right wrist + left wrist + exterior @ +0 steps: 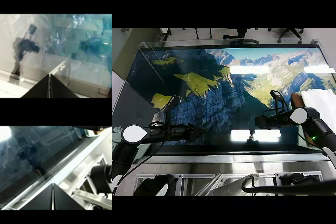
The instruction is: Fold the shirts.
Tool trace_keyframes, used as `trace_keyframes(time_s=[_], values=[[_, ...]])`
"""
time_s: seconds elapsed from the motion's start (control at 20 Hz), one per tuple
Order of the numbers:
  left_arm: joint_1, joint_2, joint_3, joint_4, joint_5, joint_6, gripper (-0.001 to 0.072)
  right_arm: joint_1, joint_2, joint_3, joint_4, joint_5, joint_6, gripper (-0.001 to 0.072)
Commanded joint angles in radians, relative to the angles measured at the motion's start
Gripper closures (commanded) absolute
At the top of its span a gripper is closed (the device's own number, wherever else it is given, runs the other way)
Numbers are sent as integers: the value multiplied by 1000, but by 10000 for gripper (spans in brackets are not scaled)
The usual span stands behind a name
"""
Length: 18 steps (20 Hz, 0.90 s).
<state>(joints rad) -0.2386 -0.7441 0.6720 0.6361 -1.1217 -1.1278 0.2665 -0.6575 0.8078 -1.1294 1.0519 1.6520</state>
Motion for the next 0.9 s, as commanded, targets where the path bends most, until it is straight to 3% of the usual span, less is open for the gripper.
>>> trace_keyframes(time_s=[0.0, 0.15, 0.2, 0.35, 0.45, 0.5, 0.55, 0.65, 0.85], values=[[1, 1, 0, 1, 0, 1, 690, 1, 1, 0, 0, 0, 0, 692], [12, 1, 21, 51, -28, -19, 692, 1, 1, 0, 0, 0, 0, 692], [29, 2, 57, 145, -72, -83, 693, 1, 1, 0, 0, 0, 0, 691], [103, 4, 228, 709, -323, -451, 692, 1, 1, 0, 0, 0, 0, 691], [155, 4, 299, 1080, -498, -550, 659, 1, 1, 0, 0, 0, 0, 691], [188, 4, 307, 1202, -540, -568, 289, 1, 1, 0, 0, 0, 0, 691], [230, 4, 303, 1289, -563, -595, 19, 1, 1, 0, 0, 0, 0, 692], [334, 3, 270, 1328, -560, -593, -1, 1, 1, 0, 1, 0, 0, 691], [586, -18, 127, 1336, -399, -527, -1, 1, 1, 0, 0, 0, 0, 691]])
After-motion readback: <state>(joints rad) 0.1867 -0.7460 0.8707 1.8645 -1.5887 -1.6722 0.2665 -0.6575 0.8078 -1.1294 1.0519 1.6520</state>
